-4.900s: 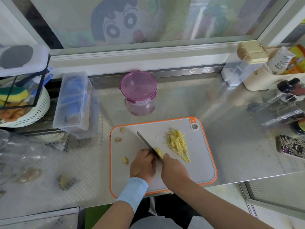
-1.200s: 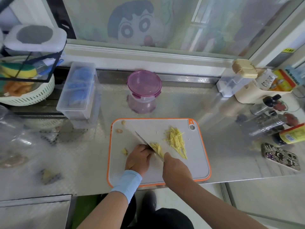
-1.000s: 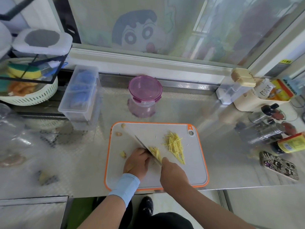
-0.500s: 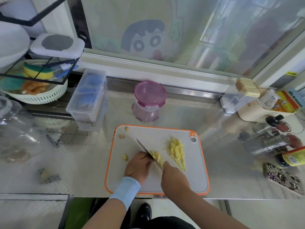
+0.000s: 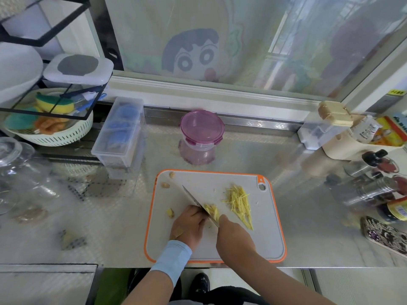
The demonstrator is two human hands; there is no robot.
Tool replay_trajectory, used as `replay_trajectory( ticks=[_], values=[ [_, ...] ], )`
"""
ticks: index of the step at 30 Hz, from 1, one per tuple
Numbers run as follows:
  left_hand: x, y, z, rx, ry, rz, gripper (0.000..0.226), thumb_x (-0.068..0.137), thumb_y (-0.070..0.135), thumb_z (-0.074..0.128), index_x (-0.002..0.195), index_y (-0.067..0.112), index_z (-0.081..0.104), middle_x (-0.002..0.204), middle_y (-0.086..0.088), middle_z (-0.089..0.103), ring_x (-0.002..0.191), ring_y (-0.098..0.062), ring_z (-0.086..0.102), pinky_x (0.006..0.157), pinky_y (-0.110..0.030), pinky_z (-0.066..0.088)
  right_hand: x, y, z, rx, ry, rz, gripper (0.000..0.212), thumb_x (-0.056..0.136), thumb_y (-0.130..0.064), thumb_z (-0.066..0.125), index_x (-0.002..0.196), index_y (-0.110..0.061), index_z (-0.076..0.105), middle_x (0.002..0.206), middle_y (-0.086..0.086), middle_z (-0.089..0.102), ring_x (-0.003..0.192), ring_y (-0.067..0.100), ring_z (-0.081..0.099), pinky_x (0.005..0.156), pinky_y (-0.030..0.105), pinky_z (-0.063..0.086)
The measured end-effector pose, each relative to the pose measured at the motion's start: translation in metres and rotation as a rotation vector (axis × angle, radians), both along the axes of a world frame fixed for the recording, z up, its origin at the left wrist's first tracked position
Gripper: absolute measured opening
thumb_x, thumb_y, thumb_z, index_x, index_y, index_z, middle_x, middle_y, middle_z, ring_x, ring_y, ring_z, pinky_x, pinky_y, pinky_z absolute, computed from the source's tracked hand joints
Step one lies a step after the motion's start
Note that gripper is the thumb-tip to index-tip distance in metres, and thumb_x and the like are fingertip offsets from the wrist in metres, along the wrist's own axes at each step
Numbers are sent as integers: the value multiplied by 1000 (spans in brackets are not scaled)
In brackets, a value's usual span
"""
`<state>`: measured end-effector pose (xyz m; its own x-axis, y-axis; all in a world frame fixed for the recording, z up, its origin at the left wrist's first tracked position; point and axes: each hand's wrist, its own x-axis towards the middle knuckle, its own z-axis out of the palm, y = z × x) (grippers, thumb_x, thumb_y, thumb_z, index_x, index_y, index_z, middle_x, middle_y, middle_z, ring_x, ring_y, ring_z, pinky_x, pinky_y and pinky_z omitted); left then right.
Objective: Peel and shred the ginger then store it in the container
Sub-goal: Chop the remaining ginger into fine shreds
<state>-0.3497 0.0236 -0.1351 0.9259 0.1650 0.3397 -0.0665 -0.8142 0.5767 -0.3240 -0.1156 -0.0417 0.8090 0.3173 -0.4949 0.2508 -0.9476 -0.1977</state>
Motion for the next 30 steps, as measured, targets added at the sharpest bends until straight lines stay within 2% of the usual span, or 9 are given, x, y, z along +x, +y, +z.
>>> replay_trajectory(
  ticks=[3,5,10,13,15,17,22,25,30],
  values=[
    [0,-1,1,14,13,11,26,83,25,48,81,24,74,89,11,66,92,-6,52,71,-14,42,-1,-2,-2,2,17,-6,25,89,0,42,100,-20,31,75,-2,45,73,22,52,53,27,39],
    [0,-1,1,2,29,18,26,83,25,48,80,25,74,89,12,66,92,-6,52,68,-16,45,3,1,-3,15,22,-14,23,90,-2,42,105,-18,36,83,1,48,75,22,51,57,29,40],
    [1,-2,-3,-28,23,33,23,84,22,51,81,22,74,91,10,67,90,-8,52,77,-8,33,15,18,-5,67,8,1,31,94,-8,41,124,-14,41,98,7,61,78,23,51,63,31,41],
    [0,-1,-6,1,48,50,15,80,20,59,78,24,73,89,11,67,89,-8,52,73,-10,36,14,18,-2,68,9,8,37,94,-7,41,129,-14,38,94,6,58,77,23,51,62,32,41],
    [-1,-2,-8,27,55,52,12,78,18,63,76,24,73,88,9,67,89,-7,51,68,-14,41,9,13,0,63,14,6,36,92,-5,42,126,-15,38,85,2,51,76,23,52,60,32,42],
    [-2,-1,-7,23,36,55,21,81,24,53,75,24,73,87,9,67,89,-6,52,68,-14,42,5,9,2,39,24,-3,32,91,-3,42,121,-15,39,83,1,49,76,23,52,59,31,41],
    [-1,-2,-4,-17,49,46,11,78,19,64,77,24,73,89,11,66,91,-6,52,72,-7,32,6,8,5,11,62,-16,32,91,-3,43,120,-14,40,101,9,61,81,24,53,65,32,44],
    [-1,-2,-6,-29,24,36,20,83,24,53,78,23,73,92,10,66,91,-8,54,76,-7,32,12,13,1,24,51,-1,31,94,-6,42,124,-14,41,106,10,62,79,22,50,65,31,44],
    [-2,-3,-3,-32,29,56,22,84,26,51,79,23,72,92,11,66,90,-8,52,76,-7,31,17,20,1,47,34,14,29,95,-8,42,123,-12,41,104,11,62,78,23,49,64,32,42]
  ],
)
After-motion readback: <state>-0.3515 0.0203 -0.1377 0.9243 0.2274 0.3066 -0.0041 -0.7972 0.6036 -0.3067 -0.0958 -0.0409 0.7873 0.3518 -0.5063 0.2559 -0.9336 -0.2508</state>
